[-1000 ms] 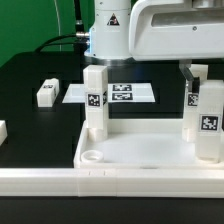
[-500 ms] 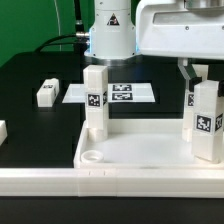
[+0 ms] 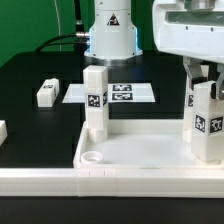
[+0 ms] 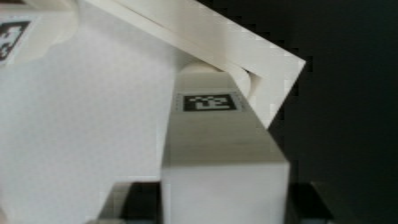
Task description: Assemble desk
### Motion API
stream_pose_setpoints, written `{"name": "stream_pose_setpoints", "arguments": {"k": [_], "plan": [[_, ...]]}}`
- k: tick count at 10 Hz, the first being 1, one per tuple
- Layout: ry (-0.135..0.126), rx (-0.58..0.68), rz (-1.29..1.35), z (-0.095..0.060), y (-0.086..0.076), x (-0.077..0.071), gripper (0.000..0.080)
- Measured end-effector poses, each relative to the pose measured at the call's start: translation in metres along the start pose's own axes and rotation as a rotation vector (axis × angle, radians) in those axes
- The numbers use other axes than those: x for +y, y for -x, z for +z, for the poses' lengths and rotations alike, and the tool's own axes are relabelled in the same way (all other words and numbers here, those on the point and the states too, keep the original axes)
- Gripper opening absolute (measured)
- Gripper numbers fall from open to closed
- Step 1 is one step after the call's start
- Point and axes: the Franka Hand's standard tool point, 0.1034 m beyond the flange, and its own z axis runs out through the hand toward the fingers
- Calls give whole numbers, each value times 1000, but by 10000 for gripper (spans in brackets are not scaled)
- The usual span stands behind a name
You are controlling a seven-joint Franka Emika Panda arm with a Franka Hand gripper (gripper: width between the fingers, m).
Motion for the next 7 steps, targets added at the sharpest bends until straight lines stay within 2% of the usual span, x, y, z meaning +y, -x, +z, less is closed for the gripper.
{"name": "stream_pose_setpoints", "arguments": {"k": [1, 2, 3, 4, 5, 7], "plan": [[0, -1, 41, 0, 0, 0, 288], [-1, -1, 41, 0, 0, 0, 365], [-1, -1, -7, 0, 0, 0, 500], [1, -1, -40, 0, 0, 0, 500], [9, 1, -124, 1, 2, 1, 616], [7, 7, -379, 1, 4, 0, 639]]}}
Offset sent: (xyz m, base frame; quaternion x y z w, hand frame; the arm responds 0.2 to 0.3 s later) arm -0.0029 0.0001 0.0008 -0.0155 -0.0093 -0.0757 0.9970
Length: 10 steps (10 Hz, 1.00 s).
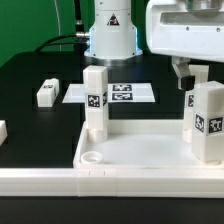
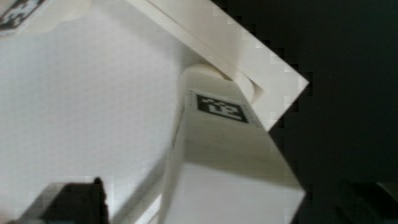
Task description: Assemble desk
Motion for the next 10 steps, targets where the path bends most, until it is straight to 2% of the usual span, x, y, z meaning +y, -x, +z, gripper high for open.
{"name": "stream_pose_setpoints", "arguments": {"k": [5, 10], "plan": [[-2, -4, -428, 0, 4, -3, 648], [5, 1, -728, 0, 6, -4, 648]]}}
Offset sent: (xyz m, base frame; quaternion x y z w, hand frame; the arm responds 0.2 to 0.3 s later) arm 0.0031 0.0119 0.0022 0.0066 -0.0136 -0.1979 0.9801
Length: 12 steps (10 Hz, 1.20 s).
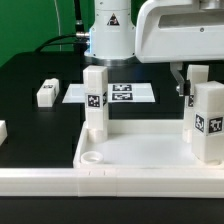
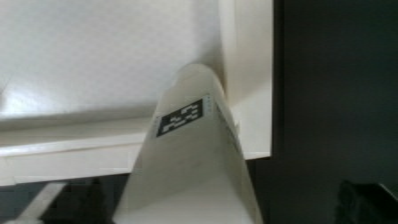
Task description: Assemble desk
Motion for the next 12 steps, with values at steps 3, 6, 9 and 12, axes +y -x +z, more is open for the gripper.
{"name": "stream_pose_setpoints", "arguments": {"k": [3, 6, 9, 12], "plan": [[2, 1, -138, 0, 0, 2, 648], [2, 1, -135, 1, 0, 3, 287], [2, 1, -108, 1, 0, 3, 288], [-1, 3, 167, 1, -1, 4, 288]]}}
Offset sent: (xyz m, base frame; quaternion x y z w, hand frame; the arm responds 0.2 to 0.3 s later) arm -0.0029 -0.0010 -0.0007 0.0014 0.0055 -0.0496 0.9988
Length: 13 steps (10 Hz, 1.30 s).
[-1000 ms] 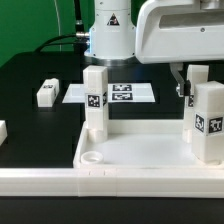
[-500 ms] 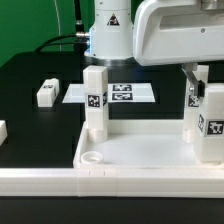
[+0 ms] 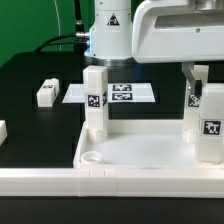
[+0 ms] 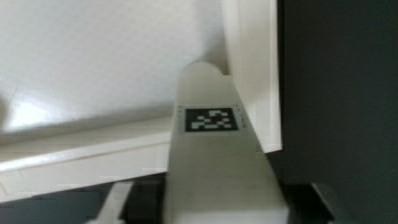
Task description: Assemble desk
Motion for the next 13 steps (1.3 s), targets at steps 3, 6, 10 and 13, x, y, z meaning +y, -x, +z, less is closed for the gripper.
{"name": "stream_pose_setpoints", "arguments": {"k": [3, 6, 10, 13], "plan": [[2, 4, 382, 1, 0, 0, 290], [6, 2, 781, 2, -1, -2, 290], [1, -3, 967, 3, 0, -3, 364], [3, -2, 792, 3, 0, -1, 628]]}}
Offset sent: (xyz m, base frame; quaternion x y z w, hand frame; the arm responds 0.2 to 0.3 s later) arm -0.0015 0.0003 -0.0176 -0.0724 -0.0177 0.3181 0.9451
